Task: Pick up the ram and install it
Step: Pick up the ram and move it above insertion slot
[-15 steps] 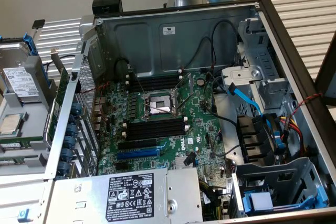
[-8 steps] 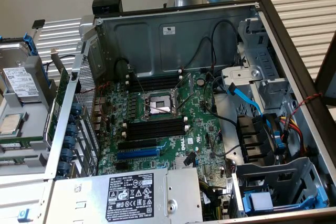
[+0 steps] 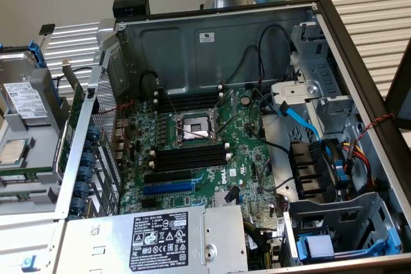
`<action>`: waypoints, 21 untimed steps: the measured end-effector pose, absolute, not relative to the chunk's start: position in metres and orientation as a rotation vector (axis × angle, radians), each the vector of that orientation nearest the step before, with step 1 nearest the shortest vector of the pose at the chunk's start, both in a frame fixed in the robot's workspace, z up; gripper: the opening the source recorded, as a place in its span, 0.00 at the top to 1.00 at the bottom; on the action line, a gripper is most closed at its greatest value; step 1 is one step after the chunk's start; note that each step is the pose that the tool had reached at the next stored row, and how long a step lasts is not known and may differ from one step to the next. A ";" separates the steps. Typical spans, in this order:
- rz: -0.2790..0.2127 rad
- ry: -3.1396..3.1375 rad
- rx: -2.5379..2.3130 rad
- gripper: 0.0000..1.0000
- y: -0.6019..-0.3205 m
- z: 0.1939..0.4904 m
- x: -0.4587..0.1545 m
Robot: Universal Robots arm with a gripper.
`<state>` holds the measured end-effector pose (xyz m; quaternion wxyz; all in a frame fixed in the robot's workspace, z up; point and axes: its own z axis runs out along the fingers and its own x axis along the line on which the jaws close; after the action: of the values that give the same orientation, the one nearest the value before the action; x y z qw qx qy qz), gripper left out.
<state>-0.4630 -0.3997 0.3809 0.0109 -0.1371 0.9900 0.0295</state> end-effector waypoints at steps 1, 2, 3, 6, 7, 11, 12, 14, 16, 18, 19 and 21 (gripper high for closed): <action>0.093 3.086 -0.455 0.89 -0.400 0.381 -0.463; 0.093 3.082 -0.484 0.89 -0.400 0.381 -0.463; 0.093 3.079 -0.510 0.89 -0.400 0.381 -0.463; 0.094 3.066 -0.596 0.89 -0.400 0.380 -0.463; 0.095 3.061 -0.624 0.89 -0.400 0.380 -0.463; 0.096 3.039 -0.735 0.89 -0.400 0.380 -0.463; 0.096 3.033 -0.763 0.89 -0.400 0.380 -0.463; 0.096 3.019 -0.818 0.89 -0.400 0.380 -0.463; 0.097 3.005 -0.873 0.89 -0.400 0.380 -0.463; 0.097 2.990 -0.929 0.89 -0.400 0.380 -0.463; 0.097 2.982 -0.956 0.89 -0.400 0.380 -0.463; 0.097 2.965 -1.010 0.89 -0.400 0.379 -0.463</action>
<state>-0.4630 -0.3997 0.3794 0.0039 -0.3224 0.9461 0.0311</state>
